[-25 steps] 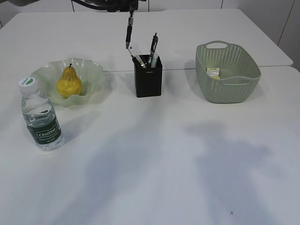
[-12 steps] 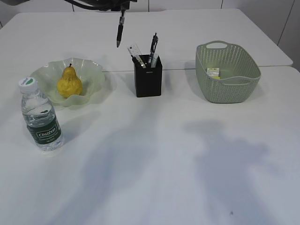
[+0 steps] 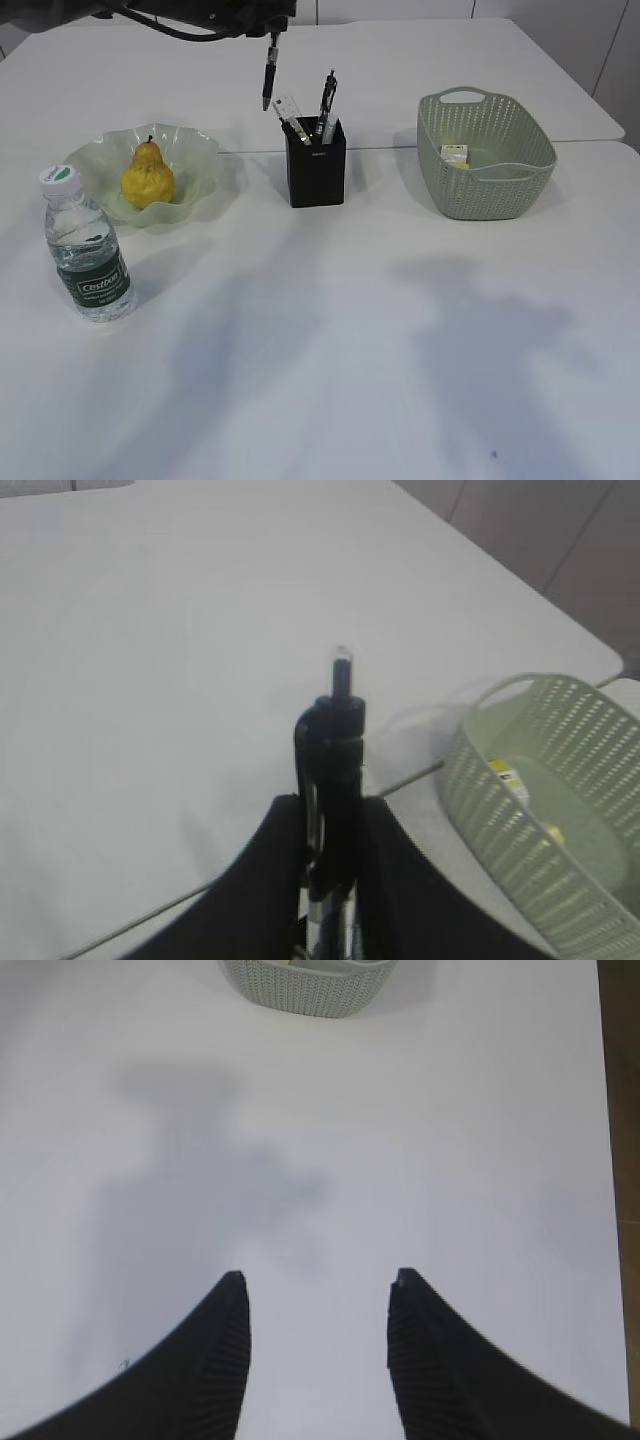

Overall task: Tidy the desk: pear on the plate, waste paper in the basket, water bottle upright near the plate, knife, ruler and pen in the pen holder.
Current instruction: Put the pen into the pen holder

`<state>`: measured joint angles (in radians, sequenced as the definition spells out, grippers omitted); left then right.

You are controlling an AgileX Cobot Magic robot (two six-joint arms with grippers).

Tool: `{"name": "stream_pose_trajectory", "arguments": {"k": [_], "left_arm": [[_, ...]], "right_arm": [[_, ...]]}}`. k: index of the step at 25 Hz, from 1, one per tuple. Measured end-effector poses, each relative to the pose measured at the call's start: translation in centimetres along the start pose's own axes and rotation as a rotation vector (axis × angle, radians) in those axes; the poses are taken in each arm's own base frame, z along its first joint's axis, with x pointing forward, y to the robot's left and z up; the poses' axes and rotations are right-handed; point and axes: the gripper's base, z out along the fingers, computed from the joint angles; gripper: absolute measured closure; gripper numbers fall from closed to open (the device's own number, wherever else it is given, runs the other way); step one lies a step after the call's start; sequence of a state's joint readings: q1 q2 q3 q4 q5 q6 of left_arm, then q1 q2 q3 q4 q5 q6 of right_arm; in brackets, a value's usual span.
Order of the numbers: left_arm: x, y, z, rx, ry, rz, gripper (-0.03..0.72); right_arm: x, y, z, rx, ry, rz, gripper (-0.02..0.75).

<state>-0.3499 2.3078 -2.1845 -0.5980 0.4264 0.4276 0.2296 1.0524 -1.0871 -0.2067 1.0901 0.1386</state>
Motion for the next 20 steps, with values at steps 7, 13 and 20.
{"name": "stream_pose_trajectory", "arguments": {"k": [7, 13, 20], "left_arm": [[0.1, -1.0, 0.5, 0.141, -0.057, 0.066, 0.600], [1.0, -0.3, 1.3, 0.217, -0.095, 0.099, 0.600], [1.4, 0.0, 1.6, 0.248, -0.124, 0.172, 0.600]], "right_arm": [[-0.1, 0.1, 0.3, 0.000, 0.007, -0.002, 0.370], [-0.2, 0.1, 0.3, -0.001, 0.004, -0.002, 0.370], [-0.2, 0.1, 0.3, -0.001, 0.003, -0.002, 0.370]]}}
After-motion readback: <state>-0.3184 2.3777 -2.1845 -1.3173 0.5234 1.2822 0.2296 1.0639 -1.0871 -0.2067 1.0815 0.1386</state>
